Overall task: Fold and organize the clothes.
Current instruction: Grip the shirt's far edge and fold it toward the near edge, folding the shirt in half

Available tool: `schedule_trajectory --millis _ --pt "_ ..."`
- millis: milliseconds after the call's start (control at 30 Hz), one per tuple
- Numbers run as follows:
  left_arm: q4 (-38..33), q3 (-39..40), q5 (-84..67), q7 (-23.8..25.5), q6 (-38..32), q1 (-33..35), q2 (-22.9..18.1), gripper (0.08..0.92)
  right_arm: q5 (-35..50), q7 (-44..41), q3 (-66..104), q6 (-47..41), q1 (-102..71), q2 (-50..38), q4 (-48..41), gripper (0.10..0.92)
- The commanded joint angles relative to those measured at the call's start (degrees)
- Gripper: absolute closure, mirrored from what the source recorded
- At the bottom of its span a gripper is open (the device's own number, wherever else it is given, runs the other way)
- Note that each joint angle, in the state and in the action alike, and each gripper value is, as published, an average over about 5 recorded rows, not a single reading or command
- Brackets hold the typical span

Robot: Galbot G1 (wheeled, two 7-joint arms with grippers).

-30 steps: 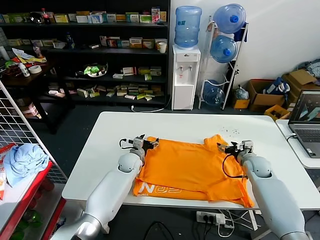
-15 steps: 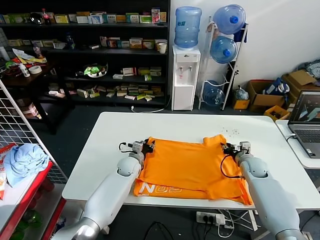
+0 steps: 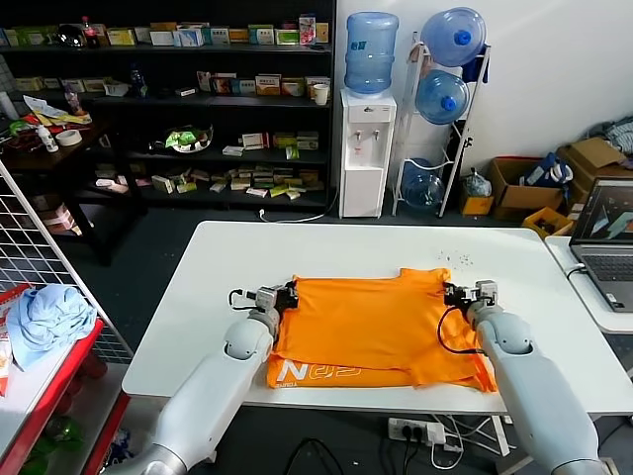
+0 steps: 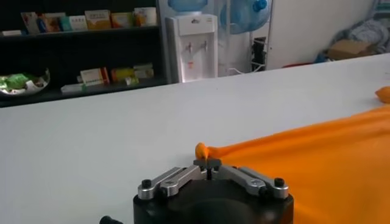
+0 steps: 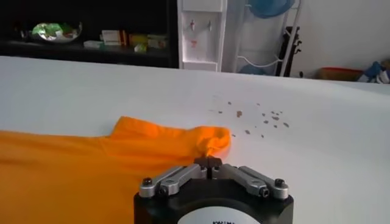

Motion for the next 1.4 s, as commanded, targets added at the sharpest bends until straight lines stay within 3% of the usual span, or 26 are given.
schedule_trajectory --millis 33,433,733,1167,1300,1400 --pt "-11.45 0.08 -1.0 -1.38 -0.24 4.79 5.31 0.908 1.22 1.79 0.66 -1.77 -7.17 -5.16 14.68 0.9" --pt "-32.06 -1.23 -1.56 -5.15 0.38 17.21 15.08 0.908 1.74 6.24 7.59 -7.51 -26.52 -11.41 35.15 0.9" --pt "-43.01 -2.76 -1.45 -7.71 1.51 29.32 18.04 0.908 -1.95 7.73 10.93 -8.98 -38.98 -10.94 43.72 0.9" --pt "-44.68 -2.98 0.19 -10.52 -0.1 38.67 16.05 0.908 -4.6 8.38 11.79 -9.0 -43.09 -9.4 44.93 0.894" --pt "-45.0 -3.77 0.67 -10.71 -1.54 39.26 15.23 0.866 -4.56 8.59 11.45 -8.84 -42.57 -9.2 44.9 0.809" --pt "-44.92 -4.83 0.23 -11.24 -1.63 39.06 14.9 0.782 -4.35 8.77 11.38 -8.83 -42.06 -9.26 45.04 0.723"
